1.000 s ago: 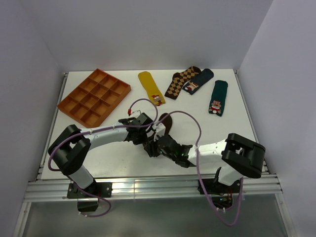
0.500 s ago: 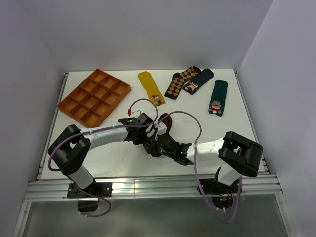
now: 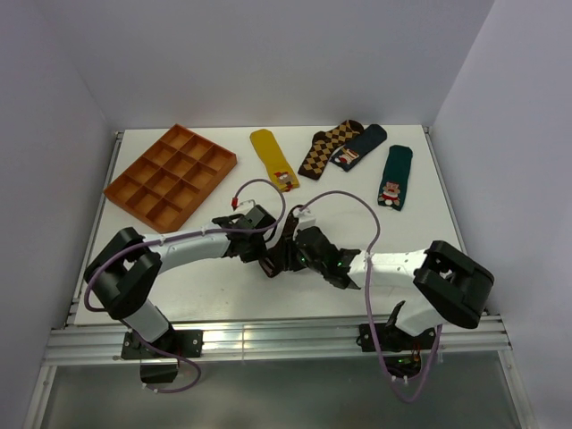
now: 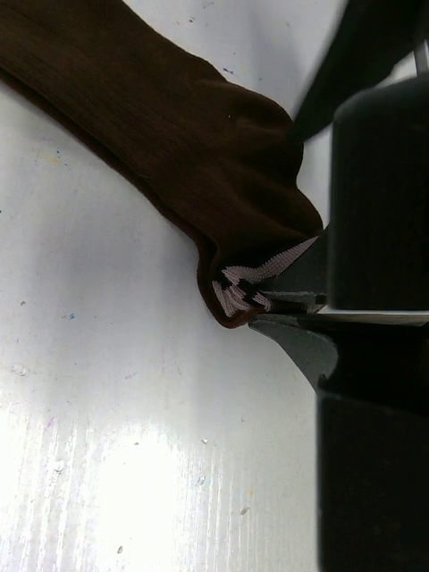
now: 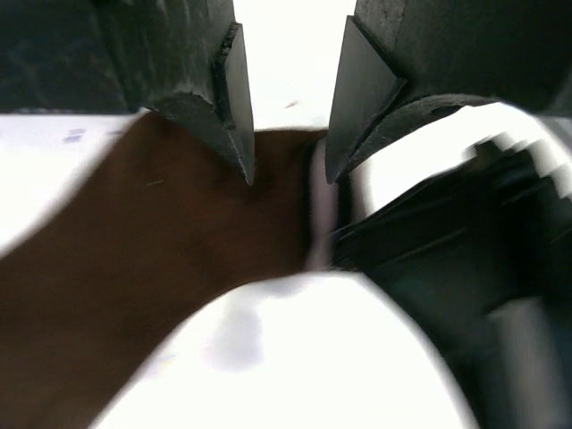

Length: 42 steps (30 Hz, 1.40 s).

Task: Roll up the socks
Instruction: Roll the sock at the center of the board.

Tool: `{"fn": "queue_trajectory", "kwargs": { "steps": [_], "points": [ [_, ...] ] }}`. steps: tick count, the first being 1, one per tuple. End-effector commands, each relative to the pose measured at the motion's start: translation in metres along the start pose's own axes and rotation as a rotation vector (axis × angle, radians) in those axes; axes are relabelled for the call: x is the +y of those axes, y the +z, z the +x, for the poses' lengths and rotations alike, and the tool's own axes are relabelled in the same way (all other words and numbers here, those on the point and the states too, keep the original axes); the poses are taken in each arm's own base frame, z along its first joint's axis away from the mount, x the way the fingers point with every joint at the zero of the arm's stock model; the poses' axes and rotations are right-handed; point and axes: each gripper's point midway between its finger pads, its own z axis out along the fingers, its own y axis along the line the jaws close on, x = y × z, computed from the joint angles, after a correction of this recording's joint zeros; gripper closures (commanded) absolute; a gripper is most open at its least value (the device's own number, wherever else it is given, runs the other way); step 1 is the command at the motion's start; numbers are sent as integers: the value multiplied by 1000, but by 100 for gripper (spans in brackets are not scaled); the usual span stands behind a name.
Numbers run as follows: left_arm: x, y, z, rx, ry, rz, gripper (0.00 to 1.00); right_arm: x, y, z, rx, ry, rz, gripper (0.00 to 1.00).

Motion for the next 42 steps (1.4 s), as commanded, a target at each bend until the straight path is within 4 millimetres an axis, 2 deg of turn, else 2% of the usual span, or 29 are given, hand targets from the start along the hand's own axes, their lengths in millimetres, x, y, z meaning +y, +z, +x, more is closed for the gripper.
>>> {"fn": "queue_trajectory", "kwargs": {
  "steps": [1,3,4,5,11,14,19,24,28,31,36,42],
  "points": [
    [-8,-11,-6,-23,9,63,100,-11,1,-19,-26,24,21,56],
    [-9,-13,-7,-27,12,71,100,-18,7,-26,-18,19,44,56],
    [-12,-15,-9,-36,9,88,100,-24,14,-20,12,9,66,56],
    [-13,-16,-10,-40,12,97,100,-23,19,-25,12,8,67,56],
    [-17,-23,-11,-60,25,158,100,-37,44,-6,94,10,113,56],
    [-17,-28,-9,-66,42,193,100,-45,50,4,130,20,140,56],
    [-27,-40,-11,-91,86,295,100,-55,53,5,150,34,171,56],
    [-12,-33,-1,-59,105,239,100,-61,53,3,150,42,190,56],
    [5,-16,17,9,83,159,100,-61,55,5,156,46,194,56],
    [23,-4,26,44,22,62,100,-62,55,6,159,49,196,56],
    [48,4,38,75,-54,-68,100,-63,54,6,152,53,200,56],
    [49,2,33,60,-67,-78,100,-55,51,3,142,50,156,56]
  ]
}}
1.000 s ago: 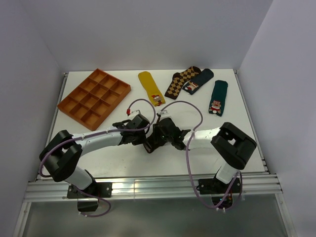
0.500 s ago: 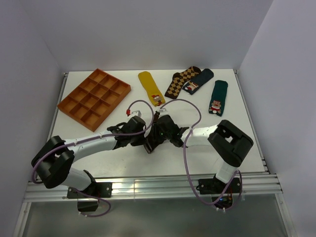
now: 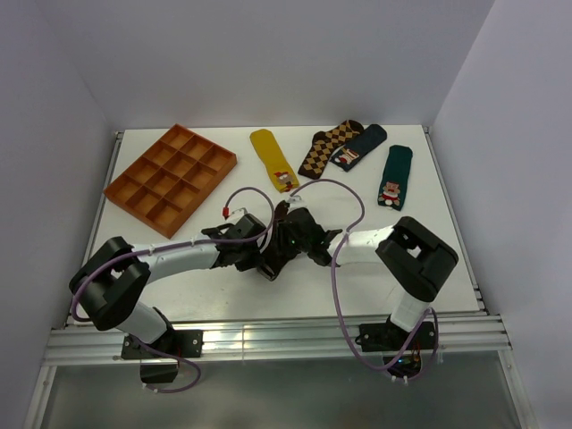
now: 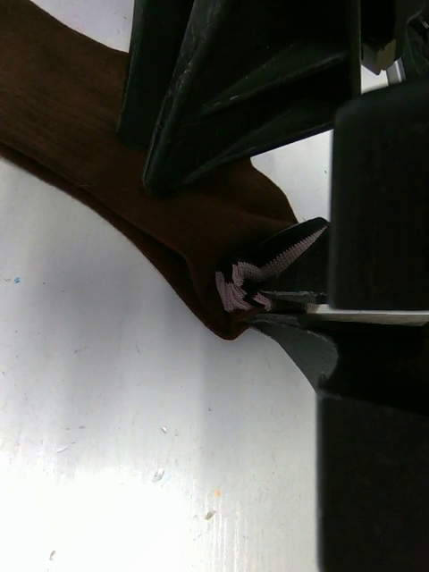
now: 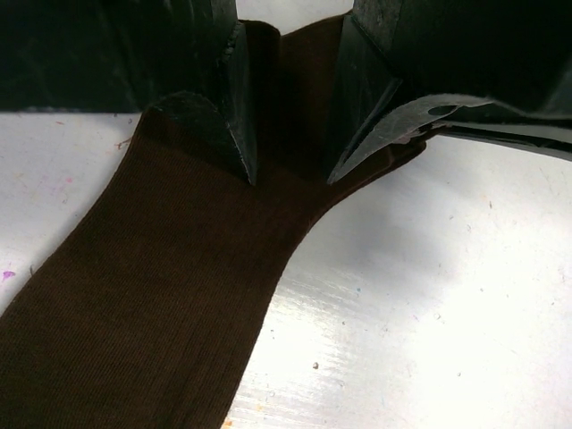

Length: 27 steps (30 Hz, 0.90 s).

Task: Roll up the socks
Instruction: Roll the sock at the center of the board.

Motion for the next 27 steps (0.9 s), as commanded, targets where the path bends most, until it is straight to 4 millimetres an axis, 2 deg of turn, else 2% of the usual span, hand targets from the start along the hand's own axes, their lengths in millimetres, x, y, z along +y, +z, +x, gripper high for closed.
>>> {"fn": "queue_trajectory", "kwargs": {
  "steps": [1,2,3,5,6,7,10,14,23,27],
  "points": [
    [37,3,10,33,17,-155,100,-20,-3,17,52,-18,47,56],
    [34,2,8,29,27,-152,100,-17,-6,15,42,-21,26,56],
    [33,2,6,27,30,-153,100,-6,-14,0,-7,-20,-12,56],
    [31,2,5,32,44,-161,100,-3,-24,-1,-35,-36,-53,56],
    [30,3,5,36,46,-162,100,10,-36,-17,-100,-39,-104,56],
    [28,3,4,38,47,-161,100,9,-41,-12,-103,-59,-116,55],
    [25,6,5,49,55,-159,100,20,-58,-13,-156,-132,-159,54],
    [25,6,6,53,59,-163,100,31,-70,-3,-188,-214,-193,51],
    [21,5,4,54,62,-157,100,62,-67,28,-149,-347,-253,47],
    [22,6,5,58,61,-158,100,67,-60,39,-118,-389,-238,47]
  ]
}}
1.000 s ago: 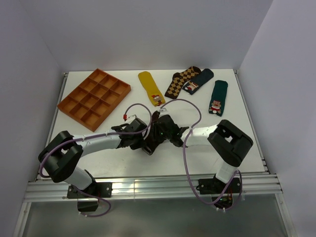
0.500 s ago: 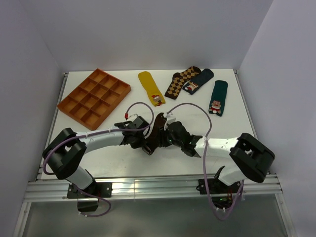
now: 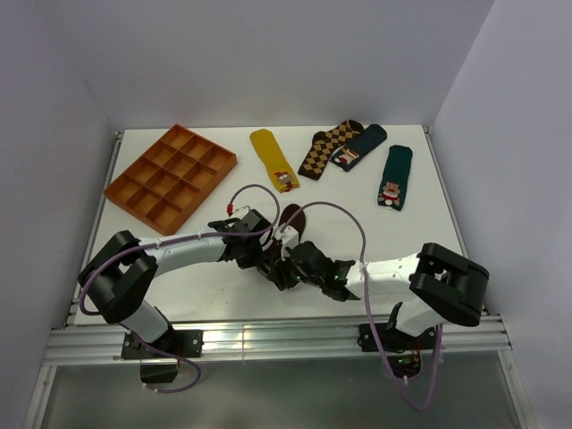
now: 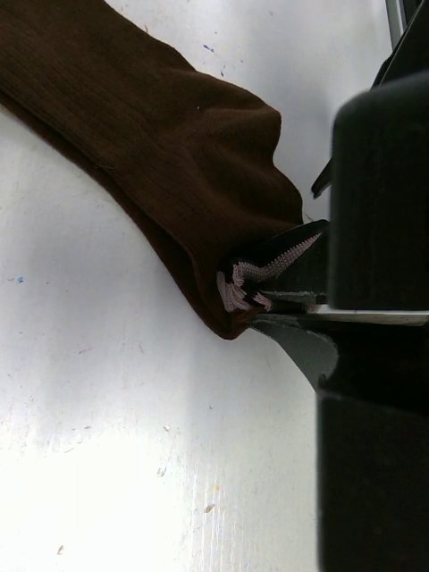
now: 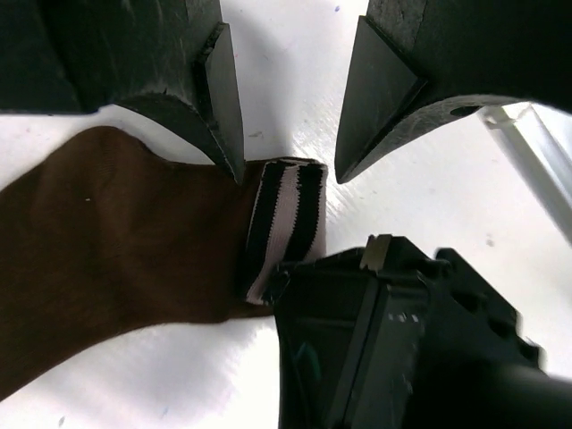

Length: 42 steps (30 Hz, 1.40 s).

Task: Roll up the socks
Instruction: Roll the sock at the center of the board.

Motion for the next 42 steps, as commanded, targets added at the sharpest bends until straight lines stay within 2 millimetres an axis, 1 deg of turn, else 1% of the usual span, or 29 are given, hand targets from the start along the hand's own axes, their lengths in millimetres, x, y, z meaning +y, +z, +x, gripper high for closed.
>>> {"fn": "queue_trajectory", "kwargs": {
  "steps": [1,4,9,10,13,14,16,17,18,20,21,22,24,26,27,28,29,30,31,32,33,34,35,36,38,39,40,41,42],
  "points": [
    [21,7,7,27,32,-84,100,10,9,-18,-51,-57,13,47],
    [20,8,8,31,29,-84,100,15,13,-12,-31,-91,22,47],
    [19,8,8,35,27,-80,100,20,17,-14,-29,-139,52,47],
    [19,8,9,36,27,-79,100,21,18,-12,-22,-149,56,47],
    [19,9,10,39,22,-77,100,22,22,-13,-10,-164,81,48],
    [18,9,10,42,20,-74,100,17,25,-5,18,-169,110,48],
    [17,8,10,40,11,-68,100,16,28,-3,30,-159,122,54],
    [16,8,10,38,6,-66,100,14,29,1,39,-152,131,59],
    [15,7,9,35,0,-59,100,14,28,5,48,-136,130,73],
    [14,7,8,27,-21,-45,100,10,28,10,65,-121,140,86],
    [15,4,7,22,-36,-35,99,6,26,15,81,-103,151,100],
    [13,4,3,11,-49,-20,98,7,26,17,94,-93,138,100],
    [13,0,0,-5,-77,-1,92,2,24,21,110,-55,126,100],
    [11,-2,-6,-24,-104,24,88,6,23,24,137,-16,73,100],
    [9,-8,-11,-40,-118,45,80,-2,22,24,144,19,74,100],
    [13,-8,-13,-51,-142,44,76,-3,23,25,156,36,61,100],
    [12,-10,-16,-65,-158,58,72,0,22,26,175,58,21,100],
    [9,-17,-21,-87,-174,89,64,-1,22,28,185,77,4,100],
    [15,-17,-21,-96,-198,85,59,-5,23,26,190,100,-7,100],
    [13,-20,-25,-114,-216,104,52,-1,23,27,205,122,-44,100],
    [12,-28,-30,-137,-237,136,40,-1,23,28,214,132,-60,100],
    [19,-28,-32,-155,-260,130,38,-4,24,25,214,150,-66,100],
    [20,-30,-33,-169,-273,143,37,-5,25,28,229,162,-77,100],
    [15,-40,-41,-202,-290,188,36,1,24,27,242,185,-116,100],
    [20,-43,-42,-232,-313,211,35,1,25,26,256,226,-157,100],
    [22,-48,-44,-252,-336,241,35,8,23,24,261,270,-209,100],
    [22,-51,-45,-265,-344,256,35,10,23,23,263,301,-239,100],
    [22,-52,-45,-271,-345,274,35,4,22,19,255,342,-252,100],
    [23,-54,-44,-277,-347,296,35,4,23,18,247,392,-273,100]
  ]
}}
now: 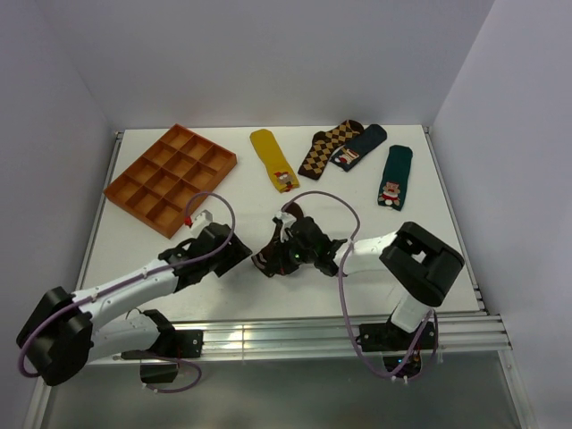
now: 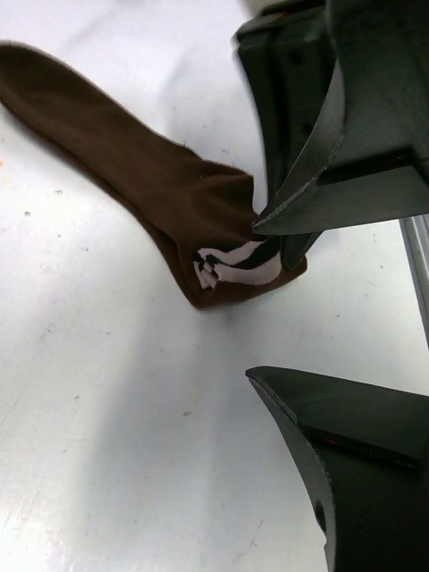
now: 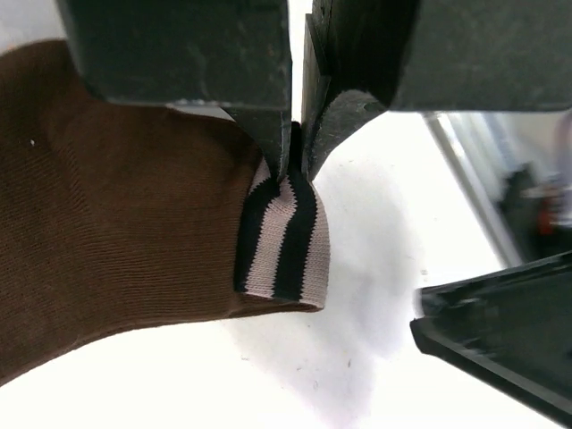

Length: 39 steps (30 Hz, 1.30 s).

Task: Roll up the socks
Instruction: Roll the sock at the center of the board.

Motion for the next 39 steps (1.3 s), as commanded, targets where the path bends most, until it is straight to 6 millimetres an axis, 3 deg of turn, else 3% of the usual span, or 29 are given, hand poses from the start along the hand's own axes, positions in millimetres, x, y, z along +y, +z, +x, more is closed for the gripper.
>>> {"fn": "queue_trajectory", "kwargs": {
  "steps": [1,9,16,26,39],
  "points": [
    [-18,-4,-14,-71,-66,112,35,9,-5,18,97,158,-147,100],
    [-16,9,8,11,-56,155,36,-10,-8,3,104,370,-189,100],
    [-20,21,16,34,-66,184,41,-30,-8,9,127,496,-157,99],
    [-18,36,27,66,-62,180,46,-41,-2,11,178,482,-104,98],
    [-20,27,24,22,-98,285,44,-41,0,3,202,457,-93,98]
  ]
}}
